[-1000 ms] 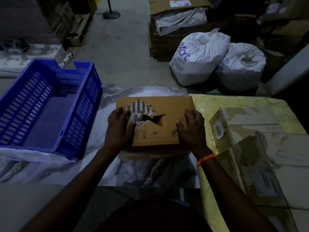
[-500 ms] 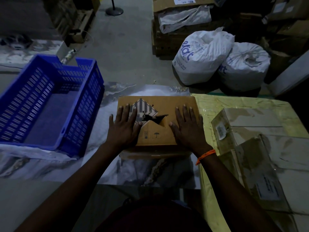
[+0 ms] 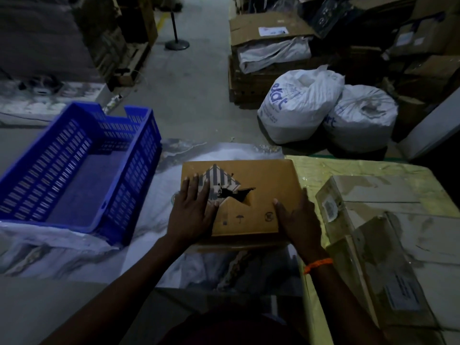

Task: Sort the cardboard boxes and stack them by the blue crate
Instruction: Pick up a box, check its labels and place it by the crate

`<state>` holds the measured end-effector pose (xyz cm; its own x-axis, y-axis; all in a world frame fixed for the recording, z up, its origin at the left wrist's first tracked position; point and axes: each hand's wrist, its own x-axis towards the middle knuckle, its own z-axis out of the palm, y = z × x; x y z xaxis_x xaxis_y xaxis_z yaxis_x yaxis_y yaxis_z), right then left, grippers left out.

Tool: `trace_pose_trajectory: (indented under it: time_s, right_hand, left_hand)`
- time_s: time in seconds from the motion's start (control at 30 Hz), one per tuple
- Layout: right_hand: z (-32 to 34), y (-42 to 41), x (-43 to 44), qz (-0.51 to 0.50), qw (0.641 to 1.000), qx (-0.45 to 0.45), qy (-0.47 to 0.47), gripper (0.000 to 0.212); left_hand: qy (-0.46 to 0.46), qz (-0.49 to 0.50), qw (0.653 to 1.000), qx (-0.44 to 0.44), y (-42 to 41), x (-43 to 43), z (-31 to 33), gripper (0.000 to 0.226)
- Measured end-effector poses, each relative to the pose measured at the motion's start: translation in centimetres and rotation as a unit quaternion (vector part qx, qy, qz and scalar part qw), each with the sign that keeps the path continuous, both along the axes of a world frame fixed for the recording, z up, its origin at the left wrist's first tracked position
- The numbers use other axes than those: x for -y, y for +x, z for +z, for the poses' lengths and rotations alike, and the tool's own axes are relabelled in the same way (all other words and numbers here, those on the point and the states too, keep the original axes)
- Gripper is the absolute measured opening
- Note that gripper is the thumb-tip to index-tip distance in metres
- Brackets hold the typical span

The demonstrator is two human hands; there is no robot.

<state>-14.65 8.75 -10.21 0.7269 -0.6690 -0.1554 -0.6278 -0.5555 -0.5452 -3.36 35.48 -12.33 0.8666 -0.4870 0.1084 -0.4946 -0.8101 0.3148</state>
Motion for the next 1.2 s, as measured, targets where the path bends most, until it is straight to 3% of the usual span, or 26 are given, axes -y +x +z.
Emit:
trace_pose_trajectory:
  time_s: [0.07,0.17,0.37,0.53,0.63,0.8,0.9,1.03,1.13,1.2]
  right_hand:
    - [0.1,-0.6,1.5,-0.044,0.996,0.041,0.06,0.096]
    - [1.2,-1.0,3.5,-0.037,0.992,0.068,0.099,0.062]
    - [5.2,-1.5,3.8,0.025,0.987,0.112,0.109,0.052]
    - [10.3,0.1,-1.5,0.158,0.962,0.202,0.097,0.038]
    - [12.2,1.7,-4.8,0.273,0.931,0.207,0.124,0.035]
    - [11.9,4.0,-8.3,0.389,0.913,0.125,0.002,0.055]
    - [11.5,4.8,-9.2,0.354,0.925,0.137,-0.007,0.06]
    - [9.9,4.9,-7.8,0.187,0.971,0.111,0.098,0.096]
    - [9.5,5.0,-5.8,0.128,0.972,0.104,0.169,0.097]
    - [9.8,4.6,-5.2,0.112,0.97,0.117,0.182,0.086]
  left_hand:
    - [-0.003,0.004,1.0,-0.013,-0.6,0.7,0.4,0.077]
    - [-0.015,0.0,0.999,-0.034,-1.4,2.3,0.7,0.084]
    - [-0.089,0.011,0.993,-0.071,-1.0,1.8,0.9,0.087]
    - [-0.153,0.06,0.983,-0.082,0.2,-4.9,0.4,0.079]
    - [-0.21,0.096,0.97,-0.075,-0.1,-6.9,2.0,0.084]
    - [-0.388,0.06,0.913,-0.11,-1.3,-5.7,7.8,0.075]
    - [-0.402,0.05,0.902,-0.151,-0.4,-4.8,10.2,0.079]
    - [-0.411,0.051,0.879,-0.235,-0.6,-4.4,11.7,0.104]
    - [-0.364,0.054,0.9,-0.234,-1.7,-3.1,12.3,0.111]
    - [-0.386,0.051,0.889,-0.241,-1.6,-2.3,12.1,0.104]
